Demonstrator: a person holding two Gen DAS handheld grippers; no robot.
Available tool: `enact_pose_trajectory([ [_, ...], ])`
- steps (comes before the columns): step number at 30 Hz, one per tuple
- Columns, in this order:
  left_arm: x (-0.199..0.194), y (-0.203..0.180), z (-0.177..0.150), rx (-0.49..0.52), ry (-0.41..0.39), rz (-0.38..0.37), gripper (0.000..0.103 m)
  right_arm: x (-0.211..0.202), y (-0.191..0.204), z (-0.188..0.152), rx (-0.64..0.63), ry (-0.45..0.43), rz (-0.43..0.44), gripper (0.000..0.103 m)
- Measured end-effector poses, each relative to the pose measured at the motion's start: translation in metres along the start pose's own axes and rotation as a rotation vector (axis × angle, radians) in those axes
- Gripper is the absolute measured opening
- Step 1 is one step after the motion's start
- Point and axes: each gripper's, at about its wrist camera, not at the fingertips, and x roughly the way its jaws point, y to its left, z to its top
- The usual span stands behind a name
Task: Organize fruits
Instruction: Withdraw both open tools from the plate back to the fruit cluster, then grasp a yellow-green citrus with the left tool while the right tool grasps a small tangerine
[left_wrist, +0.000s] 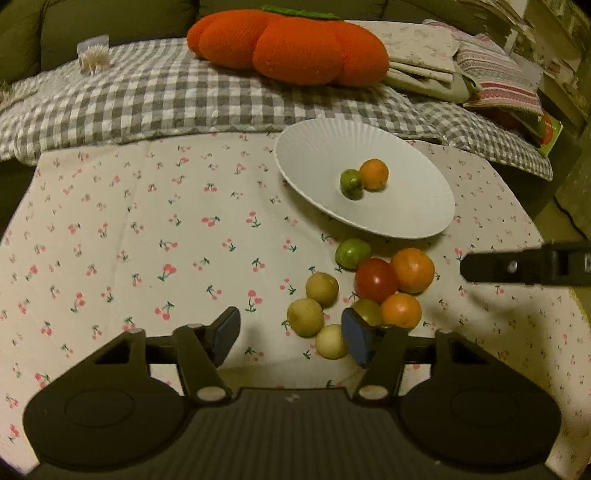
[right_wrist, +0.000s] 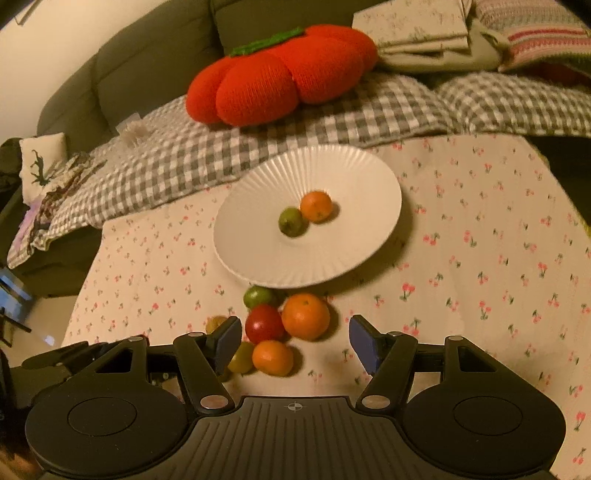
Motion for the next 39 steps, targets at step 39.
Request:
enact_pose_trajectory([
  [39, 0.023, 0.013, 0.001, -0.133, 0.003, -0.088, 0.022, 0.061, -0.001, -0.019, 0.132, 0.115, 0.097, 0.033],
])
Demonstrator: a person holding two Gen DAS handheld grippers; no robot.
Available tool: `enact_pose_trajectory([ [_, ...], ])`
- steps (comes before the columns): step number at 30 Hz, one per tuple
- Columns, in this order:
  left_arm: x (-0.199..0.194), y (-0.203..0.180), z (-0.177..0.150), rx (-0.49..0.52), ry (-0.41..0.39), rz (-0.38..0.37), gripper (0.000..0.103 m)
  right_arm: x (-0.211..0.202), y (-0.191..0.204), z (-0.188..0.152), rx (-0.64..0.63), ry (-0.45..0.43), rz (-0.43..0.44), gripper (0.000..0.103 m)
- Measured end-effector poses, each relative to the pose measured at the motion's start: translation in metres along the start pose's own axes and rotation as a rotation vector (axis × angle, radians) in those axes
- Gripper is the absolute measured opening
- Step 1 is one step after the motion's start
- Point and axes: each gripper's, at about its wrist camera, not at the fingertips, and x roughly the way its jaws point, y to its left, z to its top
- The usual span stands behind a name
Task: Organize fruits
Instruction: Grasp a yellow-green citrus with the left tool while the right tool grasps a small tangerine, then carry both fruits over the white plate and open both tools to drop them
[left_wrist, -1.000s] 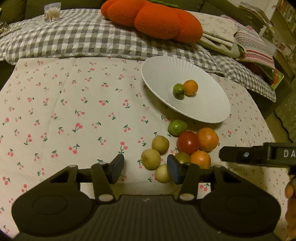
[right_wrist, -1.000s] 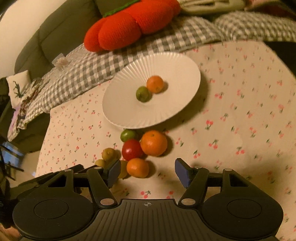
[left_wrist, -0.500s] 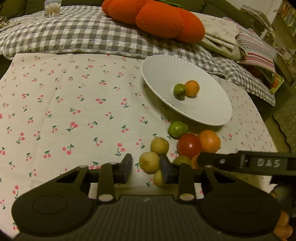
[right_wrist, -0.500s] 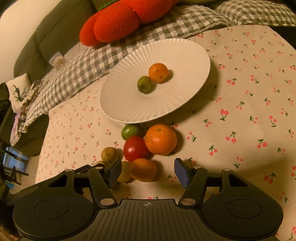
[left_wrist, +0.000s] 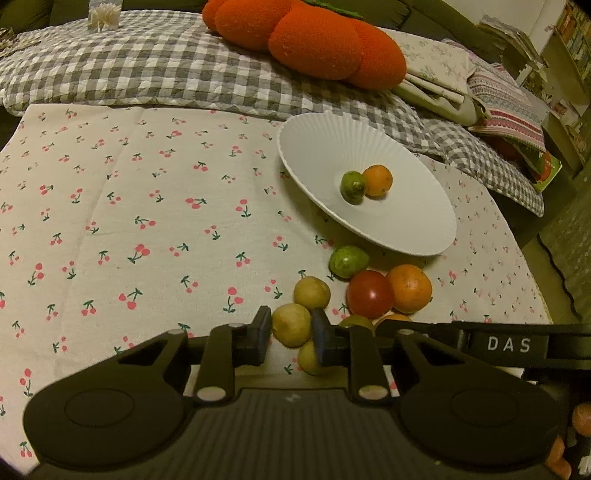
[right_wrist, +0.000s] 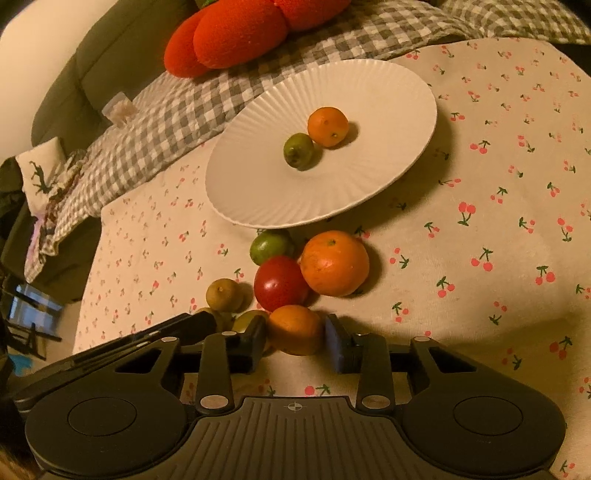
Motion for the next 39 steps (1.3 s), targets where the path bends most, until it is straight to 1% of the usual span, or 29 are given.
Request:
enact_pose_trajectory([
  [8, -0.01, 0.002, 0.004, -0.03, -0.013, -0.009, 0.022, -0.01, 0.0, 0.002, -0.009, -0.021, -0.01, 0.033],
  [23, -0.031, 0.003, 0.027, -0.068, -0.107, -0.045, 0.022, -0.038, 0.001, 0.018, -0.009, -0.101, 0.001, 0.033],
  [30, -0.03, -0.004, 0.036, -0.06, -0.134, -0.063, 0.022, -0.048, -0.005, 0.029, 0.005, -0.14, -0.005, 0.033],
  [39, -0.016, -0.021, 0.049, -0.007, -0.184, -0.101, 0.022, -0.053, -0.013, 0.044, 0.021, -0.191, -0.028, 0.033],
])
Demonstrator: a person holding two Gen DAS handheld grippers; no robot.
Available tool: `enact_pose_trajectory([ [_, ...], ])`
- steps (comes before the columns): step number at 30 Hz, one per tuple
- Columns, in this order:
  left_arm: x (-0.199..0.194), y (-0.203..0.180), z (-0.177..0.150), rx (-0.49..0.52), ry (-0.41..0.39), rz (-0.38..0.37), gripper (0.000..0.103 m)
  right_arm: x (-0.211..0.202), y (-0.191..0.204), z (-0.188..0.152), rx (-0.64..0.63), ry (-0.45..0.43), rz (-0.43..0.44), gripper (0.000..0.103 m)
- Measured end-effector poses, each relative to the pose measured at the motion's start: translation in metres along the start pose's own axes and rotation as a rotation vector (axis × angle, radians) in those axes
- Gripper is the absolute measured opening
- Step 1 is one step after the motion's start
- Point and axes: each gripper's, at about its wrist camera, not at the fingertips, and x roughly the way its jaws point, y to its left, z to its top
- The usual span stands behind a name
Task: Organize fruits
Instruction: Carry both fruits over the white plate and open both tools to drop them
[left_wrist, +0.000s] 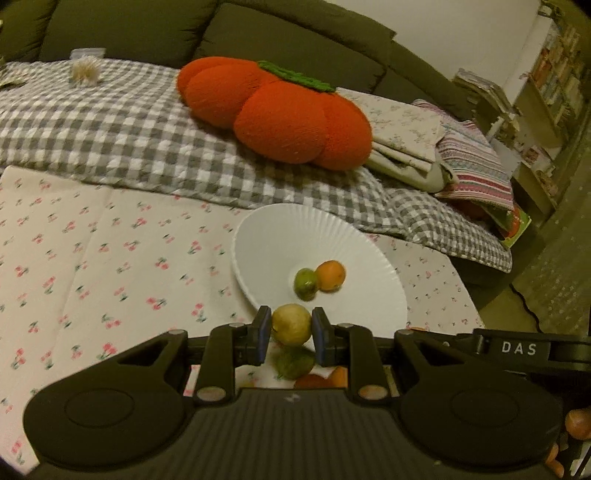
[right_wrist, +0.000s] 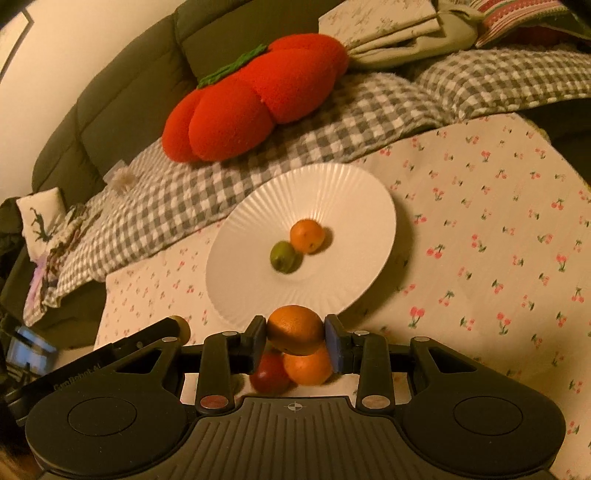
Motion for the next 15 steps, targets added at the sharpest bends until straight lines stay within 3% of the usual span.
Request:
enact_pose_trajectory([
  [11, 0.032, -0.019, -0.005, 0.161, -0.018, -0.028, 0.022, 0.021, 0.01, 0.003, -0.208, -0.097, -0.1, 0.033],
  [15, 0.041, -0.02, -0.007, 0.199, -0.019, -0.023, 0.022, 0.029, 0.01, 0.004, -0.211, -0.084, -0.092, 0.033],
])
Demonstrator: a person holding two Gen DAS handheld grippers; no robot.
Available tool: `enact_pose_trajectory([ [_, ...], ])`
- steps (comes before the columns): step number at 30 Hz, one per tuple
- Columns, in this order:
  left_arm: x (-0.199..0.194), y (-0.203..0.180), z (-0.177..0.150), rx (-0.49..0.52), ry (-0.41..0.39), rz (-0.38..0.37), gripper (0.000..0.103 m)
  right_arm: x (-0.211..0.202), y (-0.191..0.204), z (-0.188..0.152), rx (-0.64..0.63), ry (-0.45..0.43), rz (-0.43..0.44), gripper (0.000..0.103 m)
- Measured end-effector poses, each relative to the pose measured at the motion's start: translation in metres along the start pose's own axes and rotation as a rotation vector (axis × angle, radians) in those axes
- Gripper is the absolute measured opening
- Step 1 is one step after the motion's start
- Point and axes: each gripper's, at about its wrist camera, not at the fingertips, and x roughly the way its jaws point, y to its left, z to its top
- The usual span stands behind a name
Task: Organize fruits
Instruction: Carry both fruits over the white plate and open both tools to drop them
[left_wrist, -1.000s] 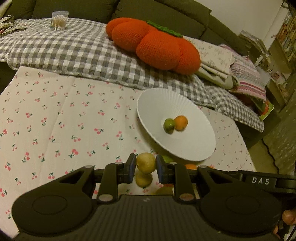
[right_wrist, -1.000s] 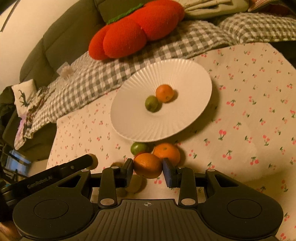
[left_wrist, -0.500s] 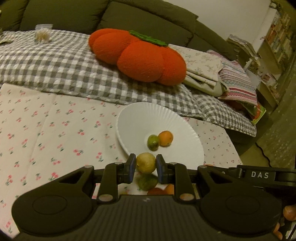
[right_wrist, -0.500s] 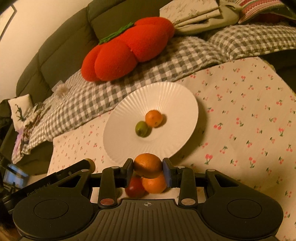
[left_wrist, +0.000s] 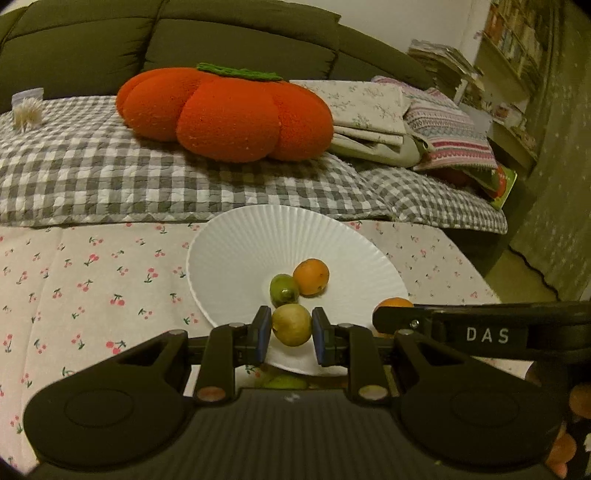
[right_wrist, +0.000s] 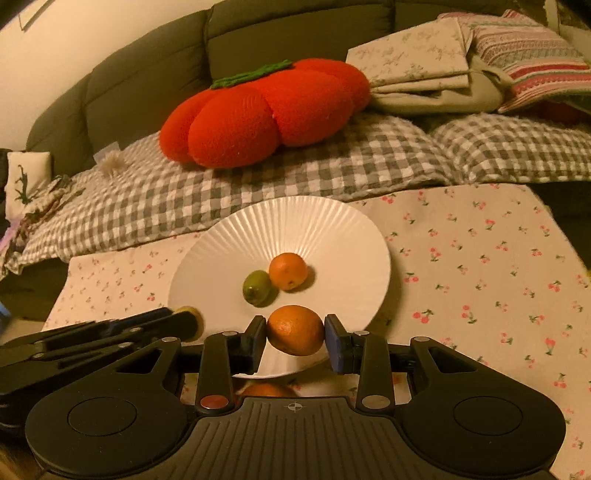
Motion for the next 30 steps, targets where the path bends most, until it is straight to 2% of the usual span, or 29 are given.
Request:
enact_pose_trajectory([
  [10, 0.01, 0.003, -0.007, 0.03, 0.012, 0.011, 0.023, 0.019, 0.0, 0.0, 0.019, 0.029, -0.005, 0.034],
  [14, 0.01, 0.005, -0.006, 0.034, 0.013, 0.009, 0.032, 0.023, -0.001, 0.0, 0.044, 0.04, -0.006, 0.036],
  [17, 0.007, 0.008, -0.005, 0.026, 0.012, 0.005, 0.035, 0.021, -0.002, 0.003, 0.066, 0.029, -0.006, 0.047],
  [30, -0.015, 0.02, 0.007, -0.076, 0.001, 0.023, 0.035, 0.001, -0.01, 0.015, 0.137, 0.02, -0.015, 0.047],
])
